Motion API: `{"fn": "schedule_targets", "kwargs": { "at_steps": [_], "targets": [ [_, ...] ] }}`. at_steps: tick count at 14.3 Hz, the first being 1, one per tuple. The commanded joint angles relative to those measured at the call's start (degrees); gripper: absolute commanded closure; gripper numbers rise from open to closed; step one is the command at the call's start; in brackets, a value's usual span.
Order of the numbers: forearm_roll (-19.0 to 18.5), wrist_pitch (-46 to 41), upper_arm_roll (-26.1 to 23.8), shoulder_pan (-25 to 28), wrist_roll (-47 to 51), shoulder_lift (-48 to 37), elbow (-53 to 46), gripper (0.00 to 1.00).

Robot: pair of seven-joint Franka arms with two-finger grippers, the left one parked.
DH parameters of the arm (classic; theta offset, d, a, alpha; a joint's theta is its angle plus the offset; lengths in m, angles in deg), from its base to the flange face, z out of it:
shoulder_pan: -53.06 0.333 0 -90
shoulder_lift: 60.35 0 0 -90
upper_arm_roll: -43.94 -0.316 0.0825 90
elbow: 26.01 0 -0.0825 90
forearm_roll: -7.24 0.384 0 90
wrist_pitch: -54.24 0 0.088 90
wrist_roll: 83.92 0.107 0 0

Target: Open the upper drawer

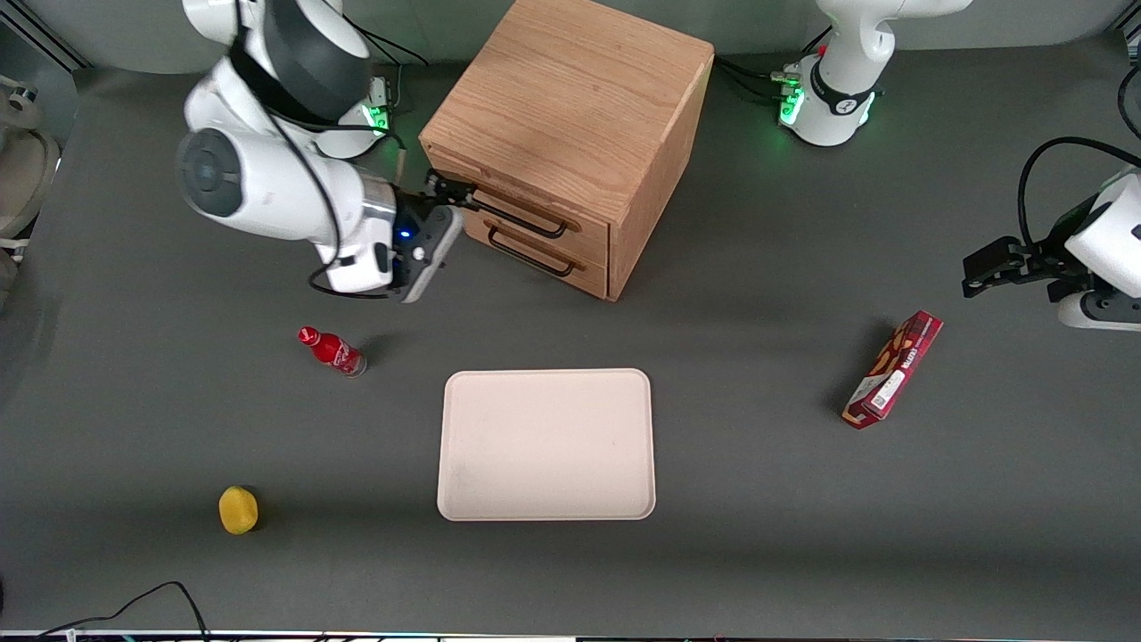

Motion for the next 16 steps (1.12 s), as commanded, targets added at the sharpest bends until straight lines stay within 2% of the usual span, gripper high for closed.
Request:
{"fn": "schedule_targets", "kwargs": {
  "at_steps": [1, 7, 14, 15, 16],
  "targets": [
    [1.43, 5.33, -2.01, -0.25, -1.65, -2.35, 6.01, 0.00],
    [0.99, 14.29, -5.36, -0.25, -1.56, -3.41, 13.23, 0.00],
    [0.73, 18.26, -6.68, -0.25, -1.47, -3.32, 16.40, 0.00],
    [0.03, 18.18, -6.68, -0.25, -1.56, -3.23, 16.40, 0.00],
    [-2.33, 18.18, -6.60, -0.33, -1.56, -2.97, 16.14, 0.00]
  ]
}}
